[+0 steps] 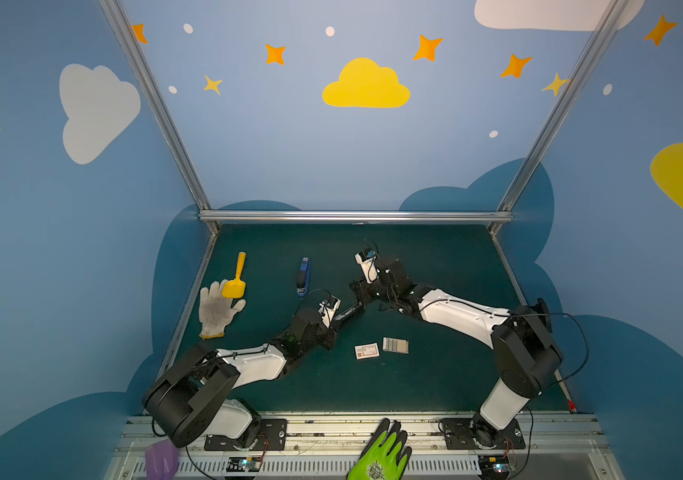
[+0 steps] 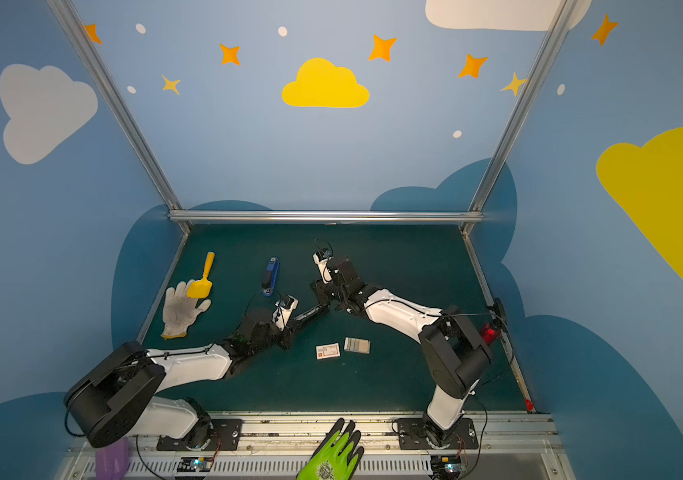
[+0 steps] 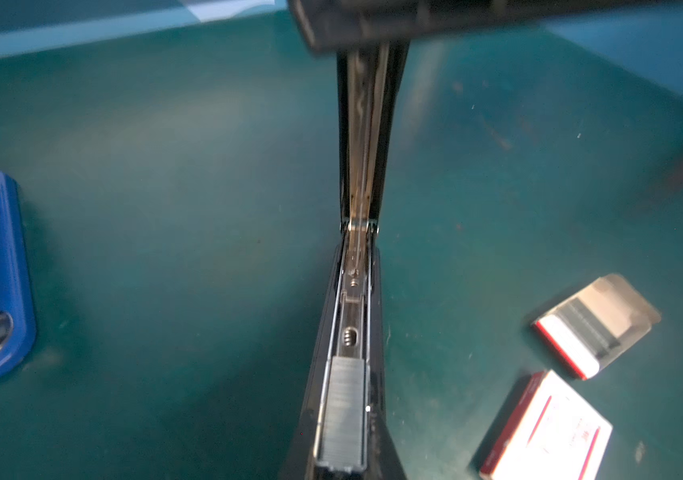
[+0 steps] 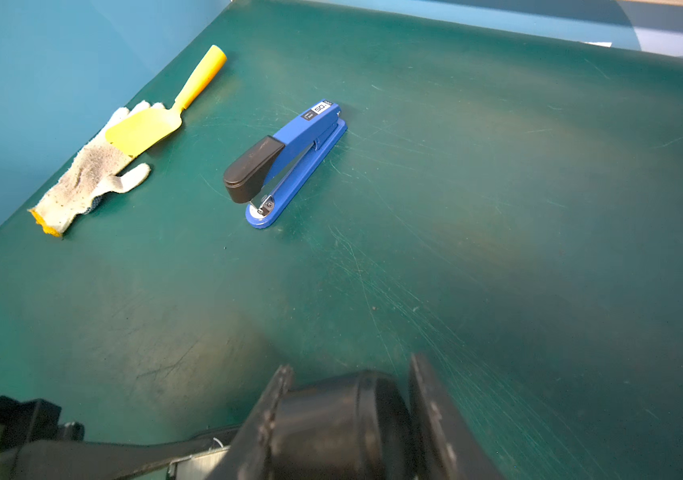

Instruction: Load the staples into the stapler

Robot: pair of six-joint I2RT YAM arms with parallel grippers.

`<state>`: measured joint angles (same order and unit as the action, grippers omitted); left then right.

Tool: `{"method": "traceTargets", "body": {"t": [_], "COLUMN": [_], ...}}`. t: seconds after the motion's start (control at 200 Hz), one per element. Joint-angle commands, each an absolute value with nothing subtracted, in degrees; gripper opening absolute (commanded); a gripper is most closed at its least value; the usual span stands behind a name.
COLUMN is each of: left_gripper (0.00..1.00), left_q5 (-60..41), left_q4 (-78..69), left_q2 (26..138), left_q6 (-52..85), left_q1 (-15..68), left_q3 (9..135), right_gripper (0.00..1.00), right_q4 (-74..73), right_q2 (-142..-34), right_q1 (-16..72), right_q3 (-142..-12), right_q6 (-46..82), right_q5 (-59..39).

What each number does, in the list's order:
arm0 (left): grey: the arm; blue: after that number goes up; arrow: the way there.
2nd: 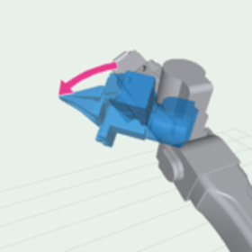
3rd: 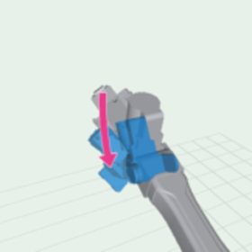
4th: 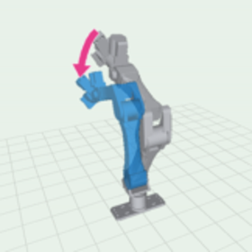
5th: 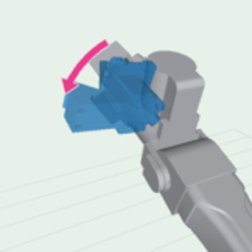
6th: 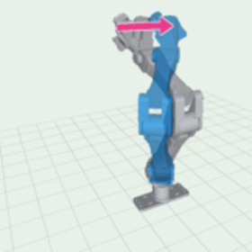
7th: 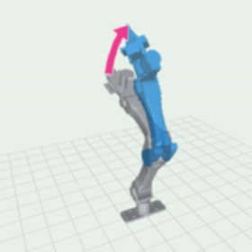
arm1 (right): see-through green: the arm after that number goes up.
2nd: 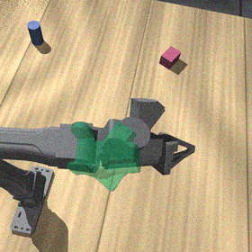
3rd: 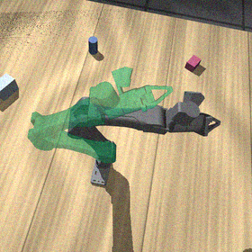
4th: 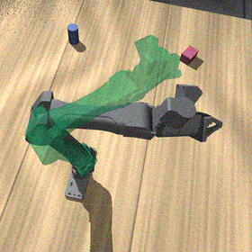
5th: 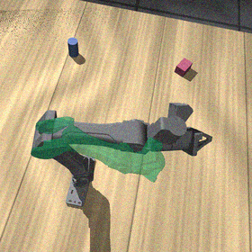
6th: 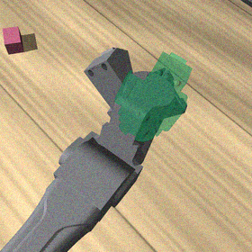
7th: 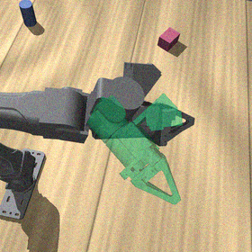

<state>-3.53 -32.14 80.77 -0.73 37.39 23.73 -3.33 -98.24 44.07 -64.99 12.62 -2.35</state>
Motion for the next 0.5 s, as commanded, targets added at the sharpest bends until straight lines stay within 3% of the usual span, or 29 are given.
{"method": "traceTargets", "body": {"t": [0.0,0.491], "left_gripper": [0.04,0.04], "left_q5": [-3.1,-2.8], "left_q4": [-38.4,-38.4], "left_q2": [80.4,80.3], "left_q6": [0.0,0.1], "left_q1": [37.4,37.4], "left_q3": [26.9,26.7], "right_gripper": [0.41,0.48], "right_q4": [-3.0,-2.7], "right_q2": [-95.2,-94.9], "right_q1": [49.2,50.4], "right_q3": [-65.1,-65.7], "right_q6": [20.9,20.7], "right_q5": [-14.7,-14.5]}}
